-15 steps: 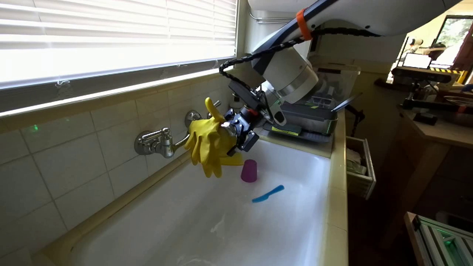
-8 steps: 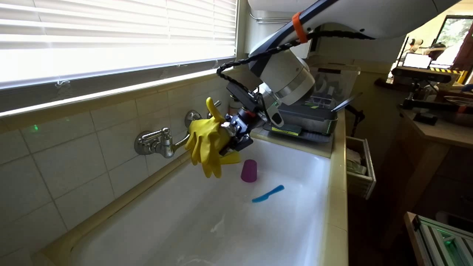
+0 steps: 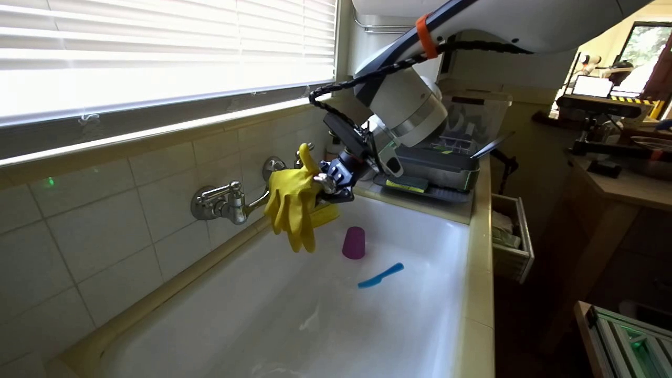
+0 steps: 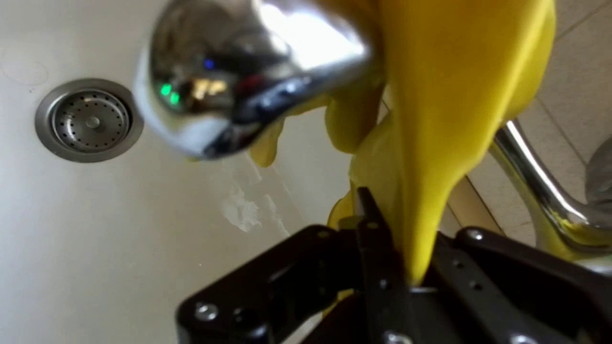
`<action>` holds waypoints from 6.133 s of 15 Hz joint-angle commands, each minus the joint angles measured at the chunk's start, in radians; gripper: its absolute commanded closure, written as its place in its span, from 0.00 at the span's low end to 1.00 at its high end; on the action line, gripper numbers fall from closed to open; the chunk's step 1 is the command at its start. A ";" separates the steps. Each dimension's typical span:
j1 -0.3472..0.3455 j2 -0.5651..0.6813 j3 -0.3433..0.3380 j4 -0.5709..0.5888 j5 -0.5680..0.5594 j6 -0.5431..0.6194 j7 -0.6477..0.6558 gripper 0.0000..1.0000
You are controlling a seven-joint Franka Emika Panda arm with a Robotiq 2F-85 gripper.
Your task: Take the gloves off the tap
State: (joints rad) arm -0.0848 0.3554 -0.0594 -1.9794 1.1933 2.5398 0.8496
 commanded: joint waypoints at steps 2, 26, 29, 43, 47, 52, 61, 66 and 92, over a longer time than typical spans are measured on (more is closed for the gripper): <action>0.015 -0.037 -0.009 -0.024 0.015 0.078 -0.050 0.99; 0.014 -0.324 -0.011 -0.153 -0.065 0.113 -0.229 0.99; 0.011 -0.369 -0.012 -0.186 -0.130 0.104 -0.236 0.99; -0.037 -0.630 -0.017 -0.372 -0.448 -0.053 -0.218 0.99; -0.062 -0.704 -0.016 -0.424 -0.559 -0.128 -0.216 0.99; -0.081 -0.780 -0.017 -0.476 -0.672 -0.206 -0.223 0.99; -0.096 -0.845 -0.054 -0.492 -0.791 -0.453 -0.358 0.99; -0.096 -0.819 -0.071 -0.463 -0.828 -0.623 -0.468 0.99; -0.123 -0.638 -0.038 -0.441 -1.026 -0.915 -0.409 0.99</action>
State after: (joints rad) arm -0.1938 -0.3354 -0.1048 -2.4474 0.1951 1.6218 0.3917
